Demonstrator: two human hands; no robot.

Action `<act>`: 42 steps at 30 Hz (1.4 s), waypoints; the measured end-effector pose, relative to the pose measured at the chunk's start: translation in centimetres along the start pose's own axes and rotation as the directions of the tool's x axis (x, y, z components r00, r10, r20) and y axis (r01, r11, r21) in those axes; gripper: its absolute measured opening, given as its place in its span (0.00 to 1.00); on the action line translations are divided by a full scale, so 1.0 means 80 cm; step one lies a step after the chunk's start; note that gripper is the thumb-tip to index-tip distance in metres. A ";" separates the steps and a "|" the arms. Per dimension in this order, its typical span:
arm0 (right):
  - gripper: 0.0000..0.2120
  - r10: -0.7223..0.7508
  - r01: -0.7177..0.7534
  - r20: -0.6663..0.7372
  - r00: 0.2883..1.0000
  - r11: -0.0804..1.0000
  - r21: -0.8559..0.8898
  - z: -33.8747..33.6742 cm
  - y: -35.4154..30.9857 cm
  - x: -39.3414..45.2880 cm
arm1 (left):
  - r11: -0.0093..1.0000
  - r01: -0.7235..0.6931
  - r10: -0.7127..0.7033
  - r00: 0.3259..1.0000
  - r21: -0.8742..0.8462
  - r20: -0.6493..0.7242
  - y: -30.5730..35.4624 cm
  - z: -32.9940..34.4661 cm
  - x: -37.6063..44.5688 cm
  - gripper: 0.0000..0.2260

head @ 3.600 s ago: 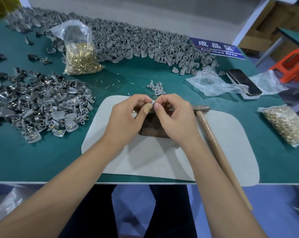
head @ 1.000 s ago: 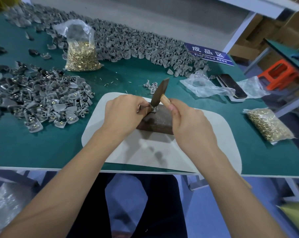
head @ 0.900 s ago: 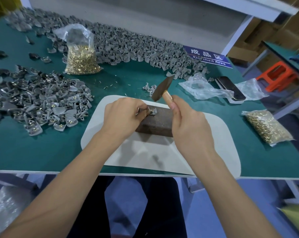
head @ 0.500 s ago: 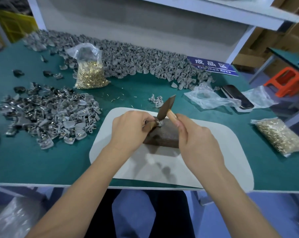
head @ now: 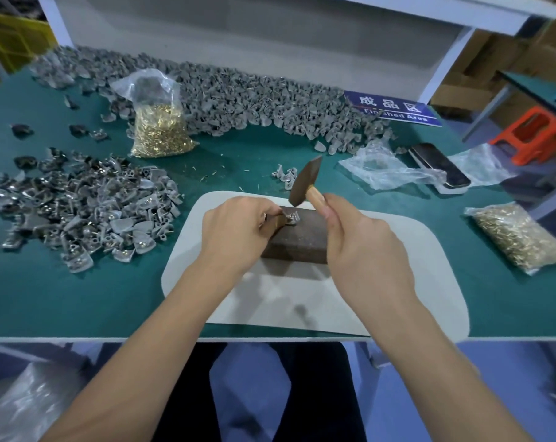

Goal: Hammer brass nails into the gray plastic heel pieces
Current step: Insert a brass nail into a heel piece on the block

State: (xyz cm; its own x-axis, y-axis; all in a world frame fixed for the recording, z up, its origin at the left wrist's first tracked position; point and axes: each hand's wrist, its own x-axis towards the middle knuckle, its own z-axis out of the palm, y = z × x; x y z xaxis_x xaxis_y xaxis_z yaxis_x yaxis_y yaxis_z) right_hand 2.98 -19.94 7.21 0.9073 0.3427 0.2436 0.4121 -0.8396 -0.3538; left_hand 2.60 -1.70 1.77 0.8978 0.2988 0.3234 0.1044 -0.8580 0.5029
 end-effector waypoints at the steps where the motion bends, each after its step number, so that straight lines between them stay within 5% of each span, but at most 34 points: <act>1: 0.18 -0.004 0.004 -0.014 1.000 1.000 0.010 0.000 -0.002 -0.001 | 1.000 -0.009 0.009 1.000 0.006 -0.001 0.000 0.000 0.000 0.06; 19: 0.13 0.033 -0.030 0.090 0.995 0.999 -0.032 0.005 0.002 -0.001 | 1.000 -0.002 0.002 0.999 -0.012 -0.034 0.002 0.000 0.000 0.05; 23: 0.16 0.014 -0.014 -0.009 1.000 1.000 0.021 -0.001 0.001 -0.002 | 1.000 -0.012 0.012 0.999 0.002 -0.032 0.002 0.000 0.001 0.05; 26: 0.13 0.025 -0.023 0.101 0.995 1.000 -0.022 -0.002 0.004 0.002 | 1.000 0.005 -0.005 0.999 0.000 -0.036 0.001 0.000 0.001 0.05; 30: 0.15 -0.005 0.006 -0.008 1.000 0.998 0.069 -0.003 0.001 -0.001 | 1.000 -0.020 0.019 0.999 -0.003 -0.042 0.003 0.001 0.000 0.05; 34: 0.18 0.014 -0.011 0.070 0.997 0.999 -0.039 -0.003 0.007 0.000 | 1.000 -0.004 0.005 1.000 0.011 -0.027 0.001 0.000 0.002 0.06; 37: 0.19 -0.027 0.030 -0.056 0.998 0.997 0.066 -0.005 0.001 -0.002 | 1.000 -0.014 0.014 1.000 0.014 -0.021 0.001 0.001 0.003 0.06; 42: 0.14 -0.010 0.011 0.065 0.998 1.000 -0.020 -0.001 0.008 -0.002 | 1.000 0.000 0.001 1.000 0.008 -0.022 0.001 0.001 0.002 0.06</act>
State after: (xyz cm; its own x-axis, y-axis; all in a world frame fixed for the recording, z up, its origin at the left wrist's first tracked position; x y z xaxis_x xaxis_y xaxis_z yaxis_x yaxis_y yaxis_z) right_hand 3.08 -20.56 7.05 0.9068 0.3773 0.1882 0.4203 -0.8440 -0.3331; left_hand 2.81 -1.74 1.80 0.8885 0.3072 0.3409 0.1073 -0.8613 0.4965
